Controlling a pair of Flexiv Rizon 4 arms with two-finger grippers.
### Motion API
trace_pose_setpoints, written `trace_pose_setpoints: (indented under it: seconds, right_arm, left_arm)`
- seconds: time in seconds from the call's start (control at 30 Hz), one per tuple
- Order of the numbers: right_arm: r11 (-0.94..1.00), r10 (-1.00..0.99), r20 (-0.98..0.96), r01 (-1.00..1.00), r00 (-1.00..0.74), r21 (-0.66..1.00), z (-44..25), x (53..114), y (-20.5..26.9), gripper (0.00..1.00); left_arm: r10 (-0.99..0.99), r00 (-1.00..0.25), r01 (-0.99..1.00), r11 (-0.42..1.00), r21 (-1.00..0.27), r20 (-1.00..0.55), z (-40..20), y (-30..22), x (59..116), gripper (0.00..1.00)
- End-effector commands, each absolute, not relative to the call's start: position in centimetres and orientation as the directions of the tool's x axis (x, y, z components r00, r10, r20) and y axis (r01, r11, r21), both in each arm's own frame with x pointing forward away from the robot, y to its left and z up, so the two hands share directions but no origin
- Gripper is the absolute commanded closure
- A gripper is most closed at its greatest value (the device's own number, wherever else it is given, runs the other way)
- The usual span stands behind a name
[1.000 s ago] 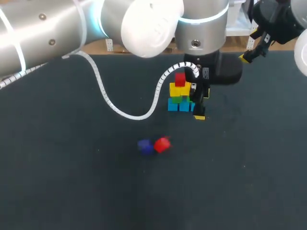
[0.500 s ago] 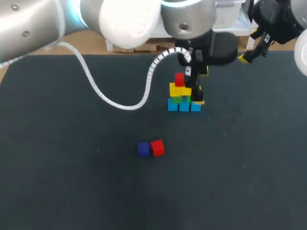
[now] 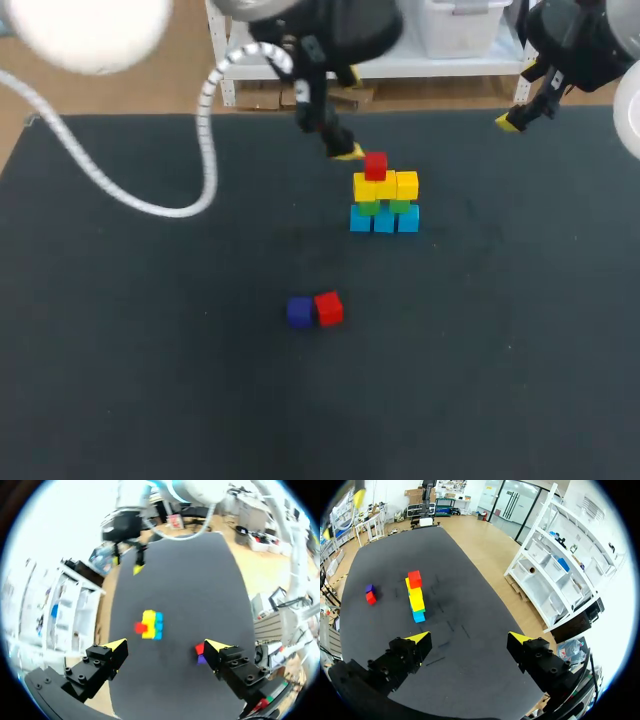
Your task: Place the blue cubes, place green cubes on the blue cubes, place the yellow cubes on the green cubes, then place the red cubes on the yellow cubes, and place purple cube on the red cubes.
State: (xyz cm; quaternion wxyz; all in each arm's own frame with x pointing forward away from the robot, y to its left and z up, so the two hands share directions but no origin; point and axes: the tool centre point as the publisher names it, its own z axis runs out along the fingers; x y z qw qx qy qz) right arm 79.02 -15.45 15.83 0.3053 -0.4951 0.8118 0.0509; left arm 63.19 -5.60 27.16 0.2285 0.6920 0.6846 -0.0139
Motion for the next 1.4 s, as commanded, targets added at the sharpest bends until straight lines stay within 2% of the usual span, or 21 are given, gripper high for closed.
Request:
trace_pose_setpoints:
  seconds: [0.03,0.23,0.43,0.9,1.4]
  right_arm:
    - [0.505,-0.772,-0.546,-0.834,-0.324,-0.22,15.9,78.9,-15.5,0.0]
    - [0.505,-0.772,-0.546,-0.834,-0.324,-0.22,15.9,78.9,-15.5,0.0]
    - [0.505,-0.772,-0.546,-0.834,-0.324,-0.22,15.9,78.9,-15.5,0.0]
    - [0.505,-0.772,-0.546,-0.834,-0.324,-0.22,15.9,78.9,-15.5,0.0]
    - [0.505,-0.772,-0.546,-0.834,-0.324,-0.22,15.9,78.9,-15.5,0.0]
  left_arm:
    - [0.936,0.019,0.904,0.135,0.406,-0.353,27.1,-3.0,63.3,0.0]
    - [0.94,-0.001,0.917,0.137,0.374,-0.342,26.5,-2.9,64.0,0.0]
    - [0.939,-0.117,0.902,0.237,0.362,-0.323,25.2,-1.3,65.6,0.0]
    - [0.851,-0.244,0.795,0.45,0.407,-0.465,25.3,3.0,70.1,0.0]
    - [0.778,-0.293,0.732,0.556,0.394,-0.556,22.8,7.4,76.6,0.0]
